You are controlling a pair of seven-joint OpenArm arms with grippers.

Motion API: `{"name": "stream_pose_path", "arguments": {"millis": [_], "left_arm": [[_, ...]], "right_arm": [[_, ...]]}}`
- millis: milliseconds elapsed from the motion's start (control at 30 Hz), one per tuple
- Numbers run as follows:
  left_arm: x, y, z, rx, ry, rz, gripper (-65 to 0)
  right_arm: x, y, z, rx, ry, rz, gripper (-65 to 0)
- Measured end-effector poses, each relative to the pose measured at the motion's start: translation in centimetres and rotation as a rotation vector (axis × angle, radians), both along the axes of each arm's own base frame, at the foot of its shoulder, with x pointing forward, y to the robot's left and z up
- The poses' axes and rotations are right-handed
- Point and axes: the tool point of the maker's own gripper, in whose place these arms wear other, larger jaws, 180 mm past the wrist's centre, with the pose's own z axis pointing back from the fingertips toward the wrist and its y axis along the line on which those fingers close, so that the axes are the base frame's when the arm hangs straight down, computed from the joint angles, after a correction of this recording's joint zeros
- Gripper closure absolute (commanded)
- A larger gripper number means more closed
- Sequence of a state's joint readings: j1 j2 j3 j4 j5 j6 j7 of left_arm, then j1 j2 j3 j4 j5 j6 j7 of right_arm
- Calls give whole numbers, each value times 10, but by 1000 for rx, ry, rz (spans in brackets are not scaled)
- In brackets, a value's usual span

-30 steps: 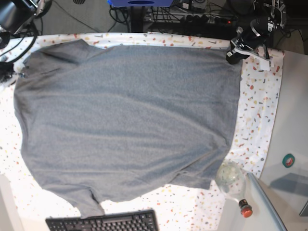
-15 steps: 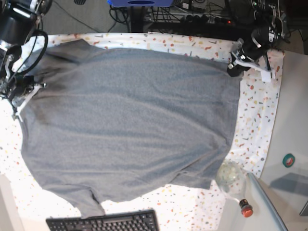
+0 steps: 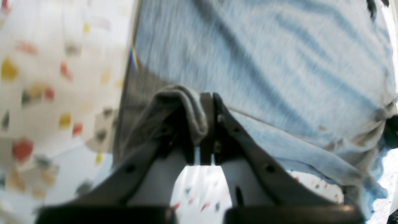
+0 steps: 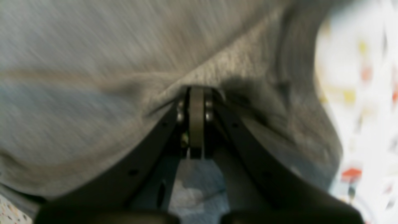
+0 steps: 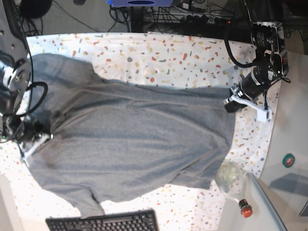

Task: Layout the t-shirt on the table in an organized manner, then fold the t-shirt properly
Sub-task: 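Hold the shirt edges with both grippers and pull them taut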

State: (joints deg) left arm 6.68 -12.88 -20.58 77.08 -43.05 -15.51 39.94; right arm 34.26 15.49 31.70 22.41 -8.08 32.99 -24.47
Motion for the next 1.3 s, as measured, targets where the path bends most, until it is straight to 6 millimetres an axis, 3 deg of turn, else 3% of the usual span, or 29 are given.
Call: {"name": "stream_pose_path", "arguments": {"millis": [133, 233, 300, 400, 433, 500, 533, 567, 700, 833, 1100, 1300], "left_arm": [[-8, 0, -6, 0, 21, -1, 0], [-14, 0, -10, 2, 37, -1, 0], [-19, 1, -13, 3, 47, -2, 0], [-27, 4, -16, 10, 64, 4, 0], [-29, 4, -17, 9, 67, 4, 0], [-30, 6, -17, 9, 68, 8, 0], [-30, 5, -16, 7, 65, 8, 0], [-31, 4, -17, 7, 67, 6, 0], [-31, 3, -17, 5, 66, 5, 0], [-31, 3, -17, 4, 66, 4, 0], [-31, 5, -16, 8, 65, 7, 0], [-31, 6, -16, 9, 65, 8, 0]], "right_arm": [[-1, -9, 7, -30, 50, 18, 0], [-8, -34, 27, -78, 64, -7, 0], [-17, -50, 52, -114, 20, -9, 0], [-46, -56, 82, -114, -59, -4, 0], [-60, -57, 84, -95, -70, -16, -80], [-91, -56, 75, -52, -40, -34, -278], [-102, -54, 70, -10, -40, -58, -342], [-113, -56, 65, 26, -44, -92, -360], [-142, -64, 35, 93, -3, -186, -347], [-150, -42, 8, 174, 59, -168, -345], [-150, -31, -9, 239, 56, -181, -342], [-146, -11, -14, 234, 75, -101, -338]]}}
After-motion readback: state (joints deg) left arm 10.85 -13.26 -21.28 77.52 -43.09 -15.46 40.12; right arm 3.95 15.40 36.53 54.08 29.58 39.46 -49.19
